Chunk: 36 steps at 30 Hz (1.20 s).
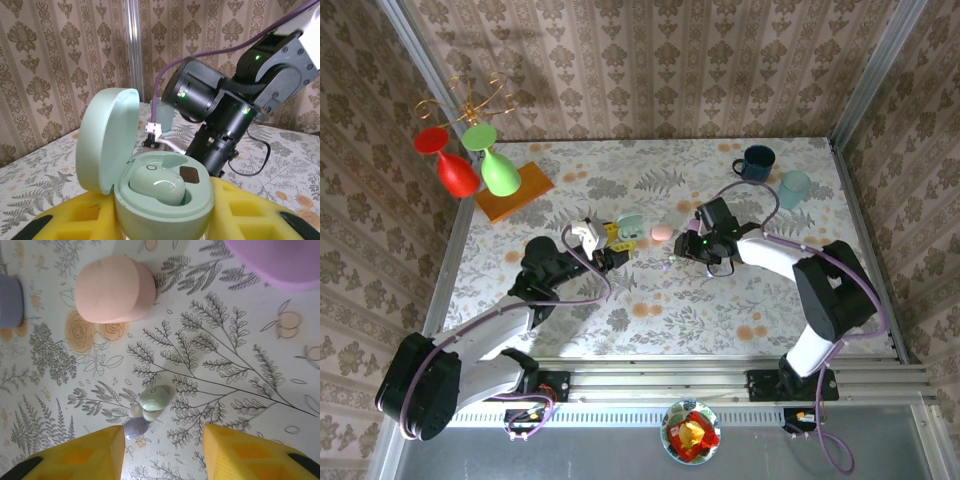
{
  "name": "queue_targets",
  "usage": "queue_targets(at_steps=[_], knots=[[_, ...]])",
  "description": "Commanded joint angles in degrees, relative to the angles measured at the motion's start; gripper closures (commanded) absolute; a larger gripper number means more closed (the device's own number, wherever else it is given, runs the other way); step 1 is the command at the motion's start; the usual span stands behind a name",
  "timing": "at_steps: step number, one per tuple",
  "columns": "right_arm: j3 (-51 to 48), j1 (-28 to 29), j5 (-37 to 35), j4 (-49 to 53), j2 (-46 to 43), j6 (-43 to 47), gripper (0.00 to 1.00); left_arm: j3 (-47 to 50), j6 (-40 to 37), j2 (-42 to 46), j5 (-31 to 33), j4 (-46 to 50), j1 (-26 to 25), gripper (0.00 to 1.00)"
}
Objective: Insert wireless bluetooth earbuds into charging case
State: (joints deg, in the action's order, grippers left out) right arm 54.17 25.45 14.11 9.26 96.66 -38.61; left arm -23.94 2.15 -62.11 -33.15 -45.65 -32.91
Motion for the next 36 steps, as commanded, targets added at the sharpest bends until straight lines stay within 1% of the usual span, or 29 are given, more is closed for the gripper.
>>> queue_targets(at_steps=[1,10,15,23,26,29,32,36], knots=[[1.8,0.6,3.2,-3.5,3.2,-2.8,0.54,0.4,0.7,1.1,-0.6,-0.5,0.6,0.71],[4.9,1.7,4.3,-3.7,8.7,-3.0,0.55,0.5,0.4,1.1,-0.5,-0.5,0.6,0.71],[7.2,1.7,3.9,-2.1,10.6,-2.2,0.62,0.8,0.4,1.9,-0.4,-0.3,0.6,0.71],[10.9,1.8,5.2,-0.2,13.6,-0.8,0.64,1.4,0.0,3.5,0.1,1.0,0.9,0.71],[11.8,1.8,4.8,1.1,13.4,0.5,0.64,1.6,0.0,4.1,0.5,1.4,1.0,0.71],[12.9,2.4,1.6,4.3,11.8,4.3,0.63,2.1,0.4,4.5,1.1,1.1,1.4,0.72],[15.0,4.5,-6.0,9.6,9.4,10.3,0.62,3.3,1.9,4.6,1.3,-1.3,2.5,0.71],[17.1,7.6,-17.3,15.5,7.8,16.4,0.61,5.3,4.7,4.8,2.5,-4.7,5.4,0.72]])
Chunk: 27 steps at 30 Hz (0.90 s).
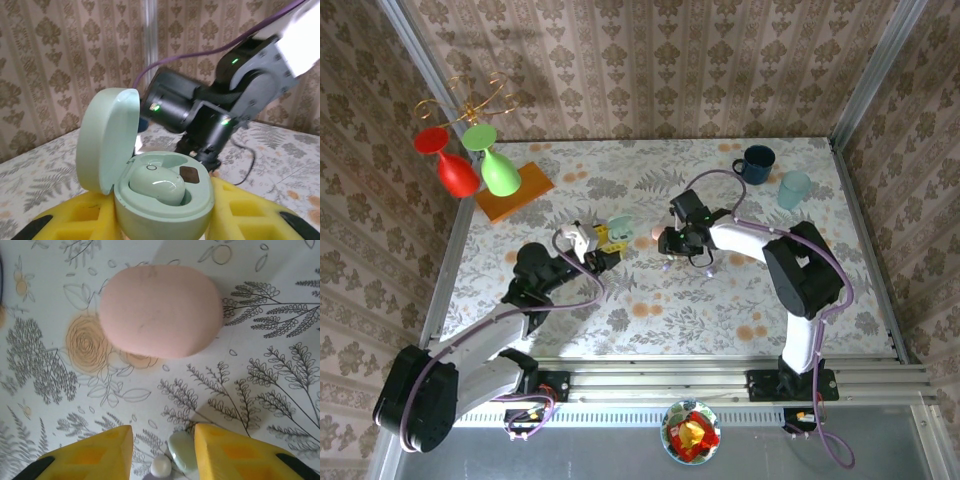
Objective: Insert wireless bluetooth earbuds into charging case
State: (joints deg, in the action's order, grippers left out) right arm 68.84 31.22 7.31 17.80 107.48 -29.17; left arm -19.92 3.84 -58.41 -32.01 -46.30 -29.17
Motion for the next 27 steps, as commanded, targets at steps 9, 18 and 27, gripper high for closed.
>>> queue_targets(at_steps=[9,18,27], knots=[[7.1,9.4,-30.1,16.1,0.0,16.5,0.57,4.2,7.4,2.1,1.6,-8.7,8.7,0.72],[13.5,14.1,-40.4,22.5,7.5,19.8,0.56,5.3,8.1,4.3,1.5,-7.3,12.0,0.73],[14.8,14.5,-40.6,22.6,10.6,20.7,0.57,5.5,9.9,3.9,1.1,-9.2,12.9,0.73]])
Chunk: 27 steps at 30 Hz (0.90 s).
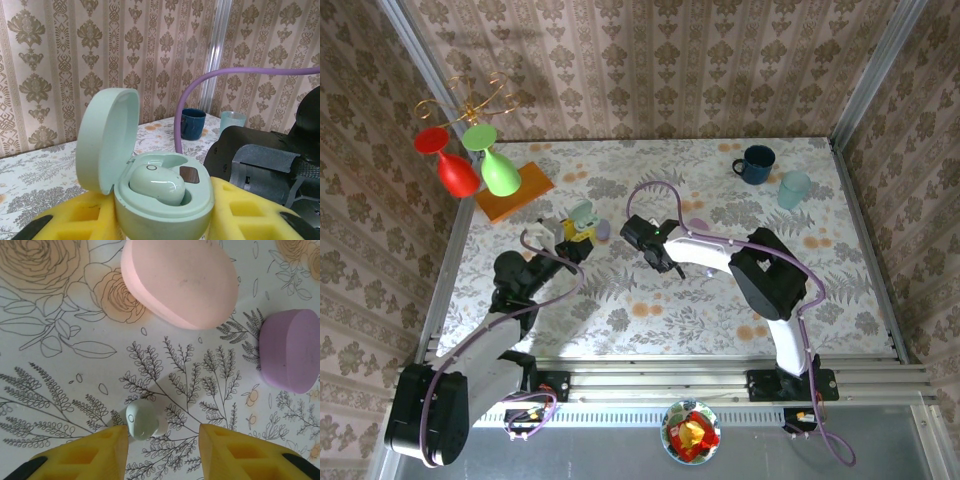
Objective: Insert wireless bluetooth earbuds into charging case
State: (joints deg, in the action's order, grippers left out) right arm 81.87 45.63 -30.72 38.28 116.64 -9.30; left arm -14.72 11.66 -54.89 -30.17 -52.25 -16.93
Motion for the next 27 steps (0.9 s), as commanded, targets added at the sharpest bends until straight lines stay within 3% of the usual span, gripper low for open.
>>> queue_targets(at_steps=[1,19,27], knots=[[1.9,0.1,-2.5,2.2,1.8,0.9,0.57,0.3,2.3,0.3,-0.9,-3.3,0.7,0.73],[3.7,0.1,-1.2,3.2,5.5,1.2,0.58,0.1,2.8,-1.1,-1.8,-4.4,0.9,0.73],[4.8,0.1,-2.4,4.9,6.0,1.2,0.67,0.2,2.7,-1.1,-1.8,-4.4,0.9,0.73]])
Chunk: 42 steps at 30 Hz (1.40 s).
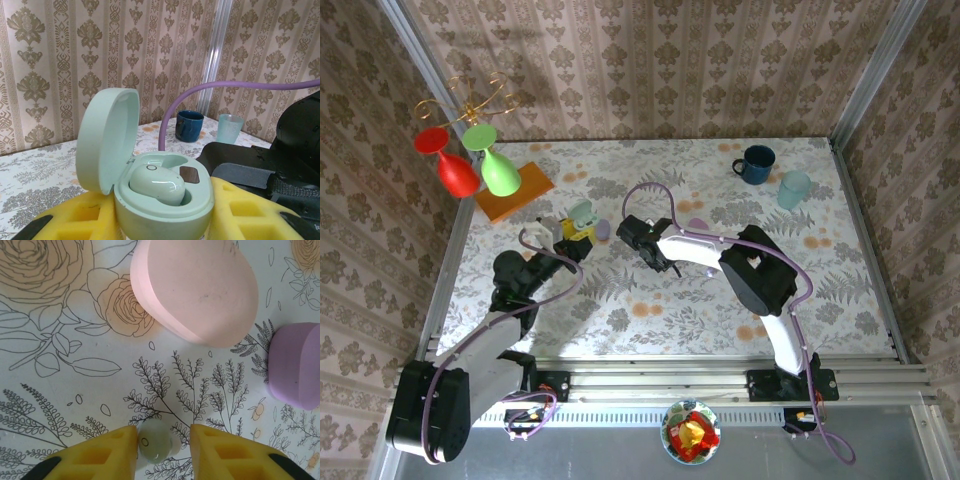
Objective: Insert wireless bluetooth earbuds into charging case
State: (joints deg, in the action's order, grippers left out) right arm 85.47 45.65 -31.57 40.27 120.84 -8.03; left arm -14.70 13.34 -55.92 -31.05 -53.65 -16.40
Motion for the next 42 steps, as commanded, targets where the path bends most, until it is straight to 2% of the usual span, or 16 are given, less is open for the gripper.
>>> queue_targets(at_steps=[1,13,22,28,42], knots=[[1.2,0.0,-1.5,3.1,1.8,-0.1,0.68,0.1,0.9,-0.1,-0.9,-3.0,0.4,0.73],[1.9,0.1,-1.5,3.9,1.8,-0.7,0.79,0.0,0.5,-0.4,-1.5,-3.2,0.4,0.73],[-1.4,-0.7,0.8,1.2,-5.0,-2.6,0.8,-0.6,-0.3,-2.8,-3.3,-4.6,-0.3,0.73],[-6.5,-2.5,9.0,-2.3,-14.4,-5.1,0.8,-1.9,-2.2,-4.4,-4.9,-4.3,-2.1,0.74],[-12.5,-8.1,37.9,-8.2,-34.2,-11.0,0.79,-5.9,-5.2,-8.4,-9.4,-1.4,-6.4,0.73]])
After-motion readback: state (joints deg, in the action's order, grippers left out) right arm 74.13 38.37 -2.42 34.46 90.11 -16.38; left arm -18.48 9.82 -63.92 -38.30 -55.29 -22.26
